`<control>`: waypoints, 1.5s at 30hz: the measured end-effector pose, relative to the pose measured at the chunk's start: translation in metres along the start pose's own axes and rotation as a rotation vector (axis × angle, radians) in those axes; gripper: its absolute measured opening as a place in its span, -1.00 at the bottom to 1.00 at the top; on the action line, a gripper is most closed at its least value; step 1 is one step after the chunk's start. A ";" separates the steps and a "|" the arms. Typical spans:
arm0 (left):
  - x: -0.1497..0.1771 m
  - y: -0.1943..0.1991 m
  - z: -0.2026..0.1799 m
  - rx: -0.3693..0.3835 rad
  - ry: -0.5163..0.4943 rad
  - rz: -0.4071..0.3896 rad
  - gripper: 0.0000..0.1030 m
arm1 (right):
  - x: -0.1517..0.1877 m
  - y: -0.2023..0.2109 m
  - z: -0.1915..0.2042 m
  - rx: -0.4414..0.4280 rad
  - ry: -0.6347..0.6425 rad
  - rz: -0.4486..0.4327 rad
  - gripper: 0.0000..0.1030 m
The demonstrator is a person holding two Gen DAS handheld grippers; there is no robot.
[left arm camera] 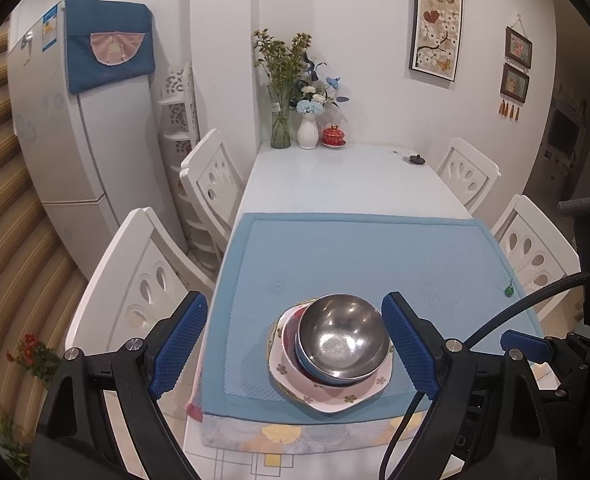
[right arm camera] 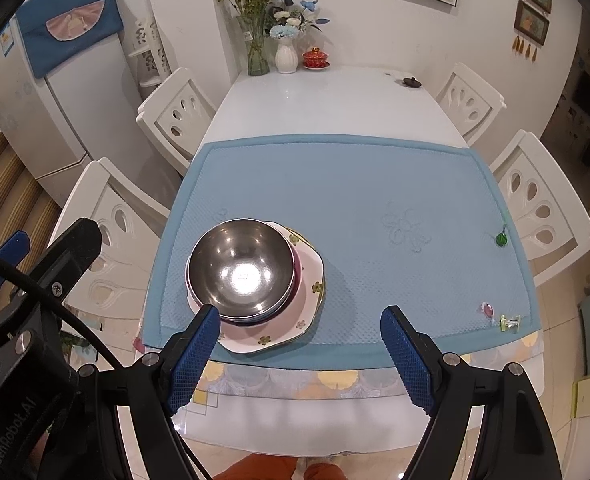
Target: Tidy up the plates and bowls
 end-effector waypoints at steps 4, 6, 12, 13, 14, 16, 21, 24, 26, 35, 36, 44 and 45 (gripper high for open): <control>-0.002 -0.003 -0.001 0.008 -0.001 0.006 0.71 | -0.002 -0.003 0.002 0.001 -0.004 0.003 0.56; -0.003 -0.006 0.000 0.016 0.002 0.011 0.71 | -0.003 -0.003 0.002 -0.001 -0.008 0.004 0.56; -0.005 -0.010 0.002 0.012 -0.006 0.013 0.72 | -0.008 -0.005 0.005 -0.002 -0.009 0.005 0.56; -0.006 -0.010 0.003 0.017 -0.009 0.015 0.72 | -0.009 -0.005 0.006 0.000 -0.006 0.001 0.56; -0.006 -0.011 0.003 0.025 -0.010 0.016 0.72 | -0.010 -0.005 0.006 0.005 -0.004 -0.002 0.56; -0.007 -0.012 0.004 0.034 -0.003 0.017 0.72 | -0.012 -0.005 0.008 0.013 0.002 -0.010 0.56; -0.011 -0.016 0.008 0.041 -0.010 0.015 0.72 | -0.018 -0.005 0.015 0.040 0.026 -0.027 0.56; -0.012 -0.019 0.009 0.056 -0.008 0.016 0.72 | -0.022 -0.004 0.016 0.068 0.037 -0.041 0.56; -0.015 -0.022 0.008 0.065 -0.013 0.017 0.72 | -0.024 -0.003 0.016 0.086 0.034 -0.048 0.56; -0.022 -0.030 0.003 0.093 -0.060 0.017 0.72 | -0.029 -0.005 0.011 0.109 -0.015 -0.048 0.56; -0.023 -0.030 0.003 0.102 -0.063 0.017 0.72 | -0.029 -0.005 0.011 0.113 -0.018 -0.050 0.56; -0.024 -0.033 0.007 0.135 -0.070 0.018 0.72 | -0.029 -0.006 0.016 0.123 -0.039 -0.050 0.56; -0.025 -0.030 0.010 0.137 -0.059 0.005 0.72 | -0.029 -0.006 0.017 0.119 -0.042 -0.049 0.56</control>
Point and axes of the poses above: each gripper's, at about its wrist camera, not at the fingertips, and y roughly against the way its jaws point, z to its left, x to its underside, the point moved 6 cm from there along -y, roughly the way its jaws point, and after that the axes turned 12 degrees about z, right-handed, at the moved point
